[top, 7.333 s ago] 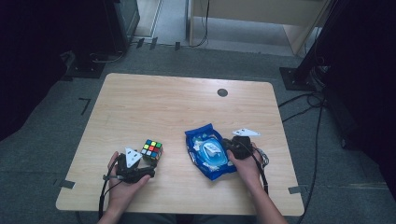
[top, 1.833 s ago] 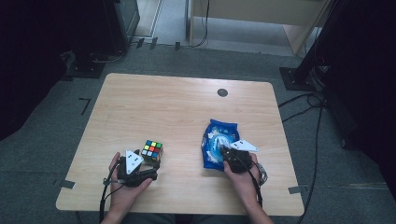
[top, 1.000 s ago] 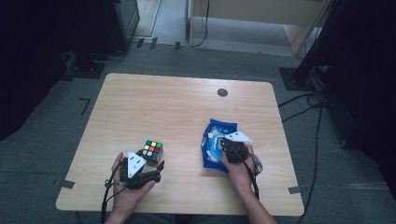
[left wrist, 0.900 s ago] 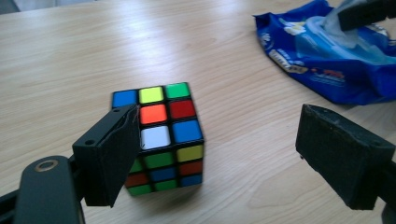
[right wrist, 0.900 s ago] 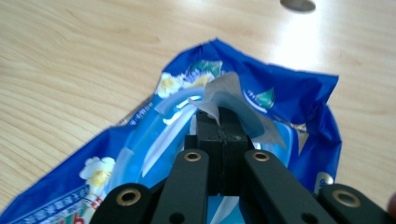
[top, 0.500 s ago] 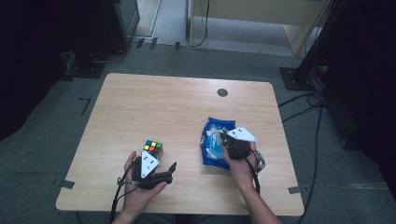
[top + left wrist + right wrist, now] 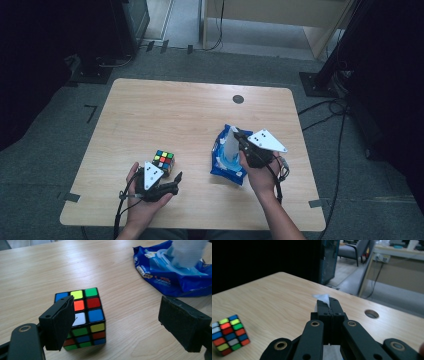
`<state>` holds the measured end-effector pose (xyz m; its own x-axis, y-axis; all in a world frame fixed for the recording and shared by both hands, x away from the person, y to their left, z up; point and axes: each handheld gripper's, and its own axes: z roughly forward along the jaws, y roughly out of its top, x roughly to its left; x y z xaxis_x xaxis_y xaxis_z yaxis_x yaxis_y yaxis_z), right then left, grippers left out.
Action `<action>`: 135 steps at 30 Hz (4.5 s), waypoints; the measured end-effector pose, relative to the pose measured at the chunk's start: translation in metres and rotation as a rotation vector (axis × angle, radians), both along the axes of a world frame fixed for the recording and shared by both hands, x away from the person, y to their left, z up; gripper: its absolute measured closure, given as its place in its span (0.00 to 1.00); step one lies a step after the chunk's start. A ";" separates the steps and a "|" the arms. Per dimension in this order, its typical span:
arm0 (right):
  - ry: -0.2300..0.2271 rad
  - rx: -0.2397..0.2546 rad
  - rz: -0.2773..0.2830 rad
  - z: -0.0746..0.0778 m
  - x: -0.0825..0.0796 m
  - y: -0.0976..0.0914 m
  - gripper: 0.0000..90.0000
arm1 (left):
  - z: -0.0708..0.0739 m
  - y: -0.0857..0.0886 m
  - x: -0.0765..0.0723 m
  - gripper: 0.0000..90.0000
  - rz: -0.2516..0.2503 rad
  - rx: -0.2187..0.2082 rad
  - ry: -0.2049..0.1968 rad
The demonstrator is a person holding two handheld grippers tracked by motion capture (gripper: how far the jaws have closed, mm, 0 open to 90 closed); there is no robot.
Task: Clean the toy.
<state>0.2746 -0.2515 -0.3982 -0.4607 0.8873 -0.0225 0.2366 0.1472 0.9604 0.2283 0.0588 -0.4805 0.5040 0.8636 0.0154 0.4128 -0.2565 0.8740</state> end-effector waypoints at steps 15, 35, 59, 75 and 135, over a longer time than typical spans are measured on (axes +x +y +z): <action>0.152 -0.025 0.135 -0.047 -0.023 0.030 0.99 | -0.012 0.018 0.005 0.16 0.058 0.020 0.030; 0.097 0.010 0.198 -0.030 -0.043 0.015 0.58 | -0.015 0.024 0.009 0.16 0.069 0.021 0.041; 0.304 -0.095 0.141 -0.076 0.011 0.035 0.44 | -0.021 0.021 0.014 0.16 0.079 0.033 0.079; 0.357 -0.054 0.106 -0.089 0.006 0.019 0.83 | -0.031 0.014 0.032 0.16 0.174 0.048 0.191; 0.023 -0.042 0.355 -0.044 -0.039 0.088 0.93 | 0.011 -0.058 0.010 0.38 -0.285 0.104 0.045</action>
